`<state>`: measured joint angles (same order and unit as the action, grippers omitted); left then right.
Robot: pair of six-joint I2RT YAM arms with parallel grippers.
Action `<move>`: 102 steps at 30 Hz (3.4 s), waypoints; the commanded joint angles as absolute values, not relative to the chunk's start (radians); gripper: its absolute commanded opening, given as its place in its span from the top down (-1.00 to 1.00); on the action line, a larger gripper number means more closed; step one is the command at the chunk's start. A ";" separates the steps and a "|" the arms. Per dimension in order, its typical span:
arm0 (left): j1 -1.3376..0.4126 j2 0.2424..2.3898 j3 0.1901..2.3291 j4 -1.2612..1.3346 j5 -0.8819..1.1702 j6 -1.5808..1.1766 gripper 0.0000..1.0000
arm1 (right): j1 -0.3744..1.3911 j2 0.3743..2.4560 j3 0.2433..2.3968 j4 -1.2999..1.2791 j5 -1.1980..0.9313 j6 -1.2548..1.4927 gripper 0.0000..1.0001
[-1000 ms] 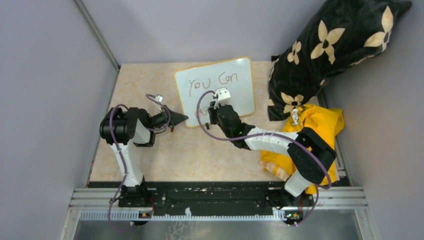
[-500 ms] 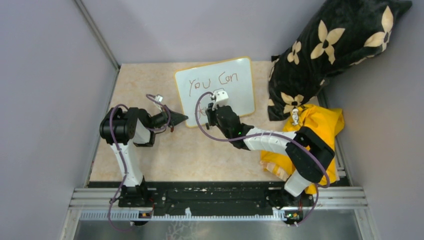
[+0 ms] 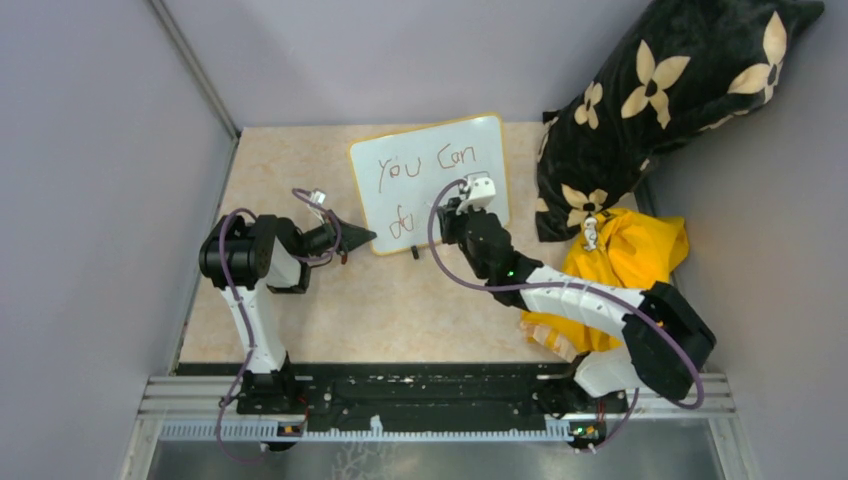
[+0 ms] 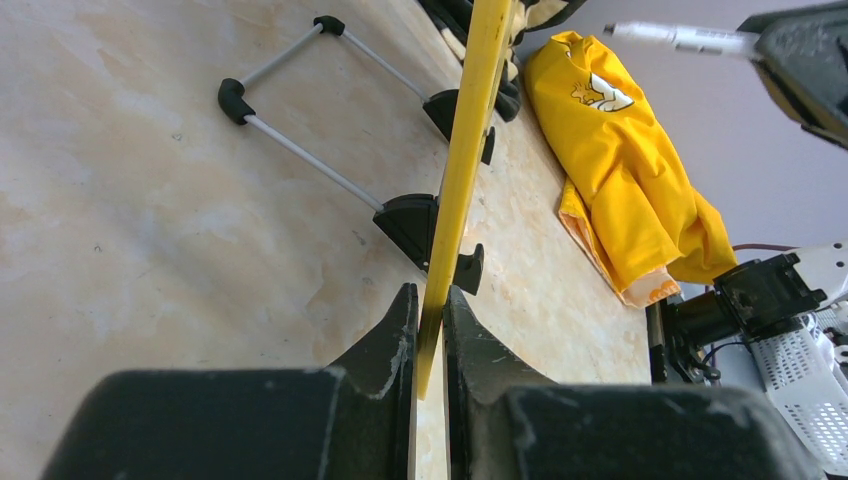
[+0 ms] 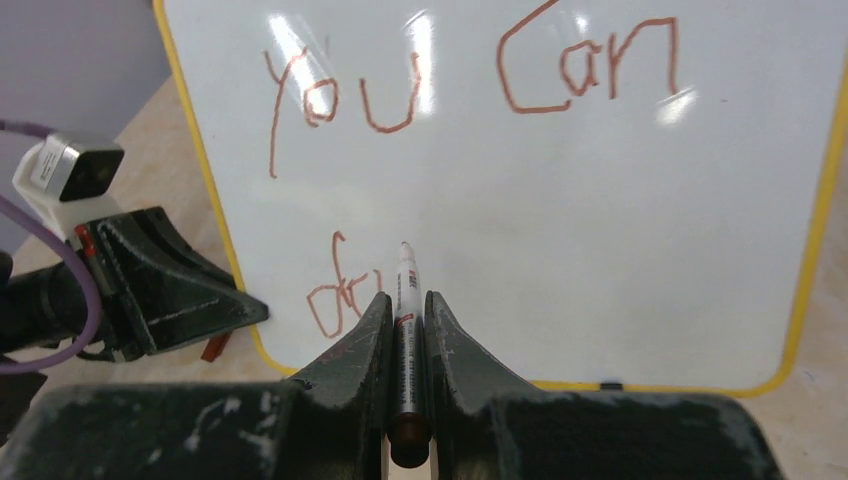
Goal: Write a sentence on the whiteboard
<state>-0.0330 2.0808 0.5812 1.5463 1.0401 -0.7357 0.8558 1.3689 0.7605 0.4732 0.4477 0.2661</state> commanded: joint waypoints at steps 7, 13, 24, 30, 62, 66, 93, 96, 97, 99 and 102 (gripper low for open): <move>-0.041 2.095 0.586 1.574 1.054 -0.746 1.00 | 0.796 1.335 0.733 0.535 0.452 0.290 1.00; -0.041 2.094 0.586 1.574 1.054 -0.747 1.00 | 0.808 1.388 0.761 0.544 0.426 0.274 1.00; -0.041 2.095 0.587 1.573 1.055 -0.747 1.00 | 0.825 1.447 0.832 0.525 0.468 0.234 1.00; -0.041 2.094 0.587 1.572 1.054 -0.747 1.00 | 0.828 1.481 0.866 0.500 0.493 0.227 1.00; -0.041 2.095 0.589 1.569 1.054 -0.747 1.00 | 0.852 1.467 0.770 0.461 0.496 0.275 1.00; -0.041 2.095 0.589 1.568 1.054 -0.747 1.00 | 0.862 1.461 0.752 0.459 0.504 0.283 1.00; -0.043 2.092 0.588 1.564 1.054 -0.744 1.00 | 0.853 1.377 0.701 0.538 0.475 0.282 1.00; -0.044 2.093 0.587 1.565 1.054 -0.743 1.00 | 0.856 1.398 0.724 0.545 0.467 0.283 1.00; -0.043 2.093 0.589 1.565 1.055 -0.744 1.00 | 0.856 1.404 0.732 0.546 0.463 0.284 1.00; -0.043 2.093 0.589 1.563 1.054 -0.744 1.00 | 0.857 1.422 0.751 0.547 0.455 0.288 1.00; -0.043 2.094 0.589 1.561 1.054 -0.744 1.00 | 0.856 1.446 0.780 0.545 0.444 0.300 1.00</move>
<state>-0.0334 2.0808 0.5812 1.5459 1.0405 -0.7357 0.8444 1.4178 0.7040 0.4870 0.4702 0.2844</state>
